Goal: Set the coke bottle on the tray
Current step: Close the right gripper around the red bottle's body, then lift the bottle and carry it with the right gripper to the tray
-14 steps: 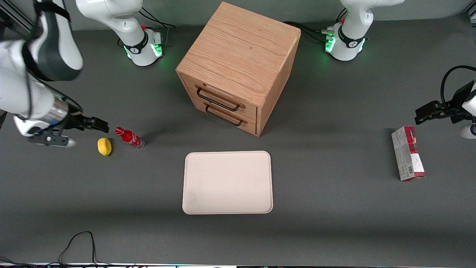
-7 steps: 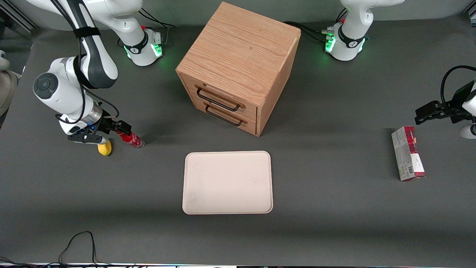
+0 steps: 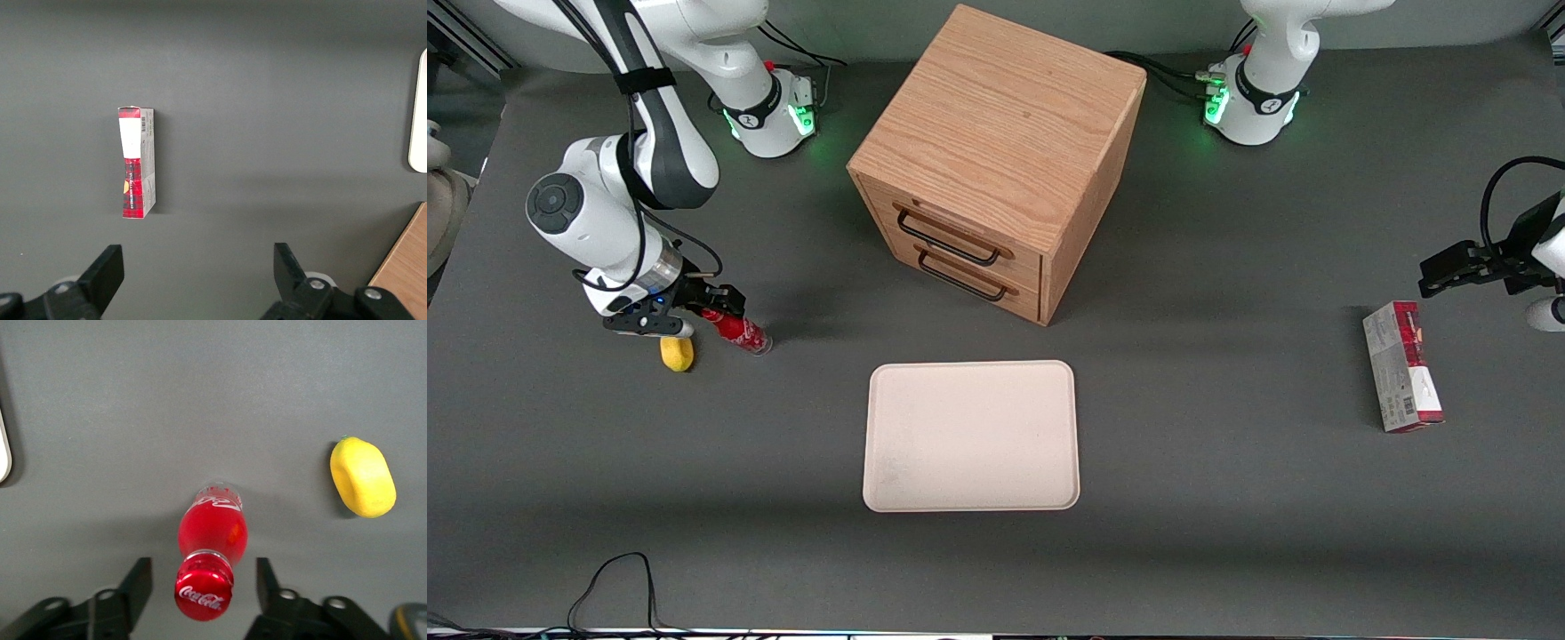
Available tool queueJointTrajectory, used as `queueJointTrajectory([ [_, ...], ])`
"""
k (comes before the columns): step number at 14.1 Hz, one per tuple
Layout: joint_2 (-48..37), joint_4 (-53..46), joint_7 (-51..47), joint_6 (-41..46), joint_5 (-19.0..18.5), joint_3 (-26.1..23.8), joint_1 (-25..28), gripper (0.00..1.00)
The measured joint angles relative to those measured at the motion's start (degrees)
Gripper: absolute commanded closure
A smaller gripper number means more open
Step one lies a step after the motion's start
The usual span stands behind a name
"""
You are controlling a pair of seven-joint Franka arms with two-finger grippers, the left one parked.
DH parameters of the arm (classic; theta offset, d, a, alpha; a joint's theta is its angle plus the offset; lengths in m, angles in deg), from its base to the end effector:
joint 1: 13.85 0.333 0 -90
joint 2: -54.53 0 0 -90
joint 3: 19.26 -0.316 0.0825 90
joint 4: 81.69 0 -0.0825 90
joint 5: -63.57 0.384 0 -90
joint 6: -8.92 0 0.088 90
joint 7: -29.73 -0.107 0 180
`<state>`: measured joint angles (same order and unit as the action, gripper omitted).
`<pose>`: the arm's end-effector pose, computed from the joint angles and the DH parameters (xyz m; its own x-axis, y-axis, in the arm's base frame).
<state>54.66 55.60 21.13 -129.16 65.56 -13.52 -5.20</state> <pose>0.4924 0.0252 0.3159 0.9922 -0.1248 0.0076 -0.1246 -0.9919 -0.0247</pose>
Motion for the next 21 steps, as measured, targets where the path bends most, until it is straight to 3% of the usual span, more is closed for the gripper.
queueJointTrajectory([
  [9, -0.1, -3.1, 0.0, 2.2, -0.1, -0.5, -0.1, 1.0],
  [16, 5.2, -34.5, 0.0, 34.8, -0.1, -0.7, -0.3, 1.0],
  [21, 14.3, -57.1, -1.1, 47.6, -0.1, -1.2, -0.1, 1.0],
])
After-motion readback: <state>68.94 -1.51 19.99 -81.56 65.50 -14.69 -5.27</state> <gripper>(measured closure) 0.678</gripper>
